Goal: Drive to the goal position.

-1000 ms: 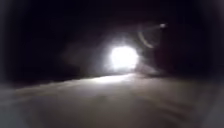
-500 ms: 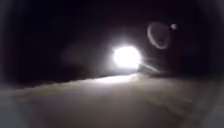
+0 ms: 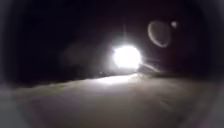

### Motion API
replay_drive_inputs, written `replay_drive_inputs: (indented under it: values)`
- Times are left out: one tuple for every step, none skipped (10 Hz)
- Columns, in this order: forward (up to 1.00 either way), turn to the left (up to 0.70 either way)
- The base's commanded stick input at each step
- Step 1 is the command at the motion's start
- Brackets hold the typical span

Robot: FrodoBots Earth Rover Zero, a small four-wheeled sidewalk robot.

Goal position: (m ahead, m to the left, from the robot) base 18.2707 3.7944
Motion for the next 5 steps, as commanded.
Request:
replay_drive_inputs:
  values:
    - [0.85,0.00]
    - [0.85,0.00]
    - [0.85,0.00]
    - [0.85,0.00]
    - [0.85,0.00]
